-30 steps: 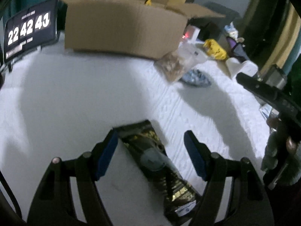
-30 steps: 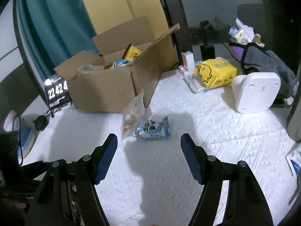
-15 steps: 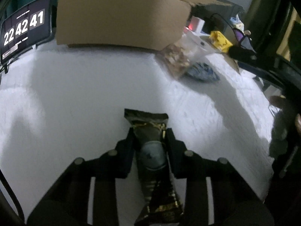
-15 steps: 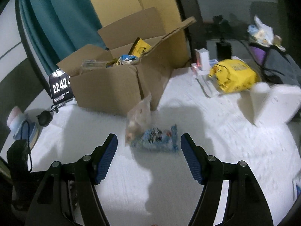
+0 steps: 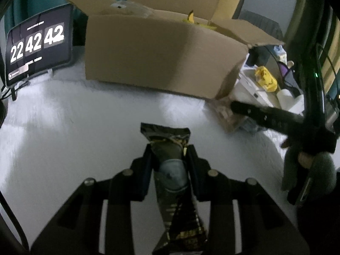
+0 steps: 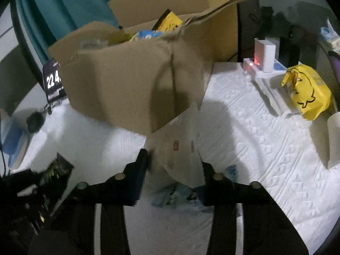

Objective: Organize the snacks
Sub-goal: 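Grasp the black-and-gold snack bar with the left gripper while the right grasps the clear nut bag, then carry the snack bar into the box with the left gripper while the right carries the nut bag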

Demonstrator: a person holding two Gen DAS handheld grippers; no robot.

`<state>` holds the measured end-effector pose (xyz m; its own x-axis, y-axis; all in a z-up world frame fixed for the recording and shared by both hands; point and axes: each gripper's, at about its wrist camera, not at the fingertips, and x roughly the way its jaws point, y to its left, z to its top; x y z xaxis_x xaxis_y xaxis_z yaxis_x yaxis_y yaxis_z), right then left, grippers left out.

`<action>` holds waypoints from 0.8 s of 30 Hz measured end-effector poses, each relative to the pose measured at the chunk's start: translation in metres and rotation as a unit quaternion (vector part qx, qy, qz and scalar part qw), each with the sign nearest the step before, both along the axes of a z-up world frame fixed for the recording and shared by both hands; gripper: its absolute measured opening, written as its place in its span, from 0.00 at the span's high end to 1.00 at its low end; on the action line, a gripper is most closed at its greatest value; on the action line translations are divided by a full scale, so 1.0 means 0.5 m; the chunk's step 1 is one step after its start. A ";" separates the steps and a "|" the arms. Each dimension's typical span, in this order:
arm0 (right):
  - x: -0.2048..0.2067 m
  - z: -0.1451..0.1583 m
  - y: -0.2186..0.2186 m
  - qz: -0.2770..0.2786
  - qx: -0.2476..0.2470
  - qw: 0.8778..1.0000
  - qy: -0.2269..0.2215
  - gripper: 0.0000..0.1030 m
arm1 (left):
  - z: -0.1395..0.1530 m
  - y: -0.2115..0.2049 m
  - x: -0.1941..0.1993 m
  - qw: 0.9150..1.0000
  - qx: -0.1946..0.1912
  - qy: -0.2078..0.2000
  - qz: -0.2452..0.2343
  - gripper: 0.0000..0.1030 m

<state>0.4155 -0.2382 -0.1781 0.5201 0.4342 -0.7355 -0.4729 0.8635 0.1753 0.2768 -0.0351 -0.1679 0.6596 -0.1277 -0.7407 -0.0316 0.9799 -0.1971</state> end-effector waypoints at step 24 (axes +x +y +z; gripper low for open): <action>-0.069 0.233 0.154 0.021 0.064 0.991 -0.114 0.65 | 0.214 0.218 0.063 0.986 -0.003 -0.159 -0.056 0.69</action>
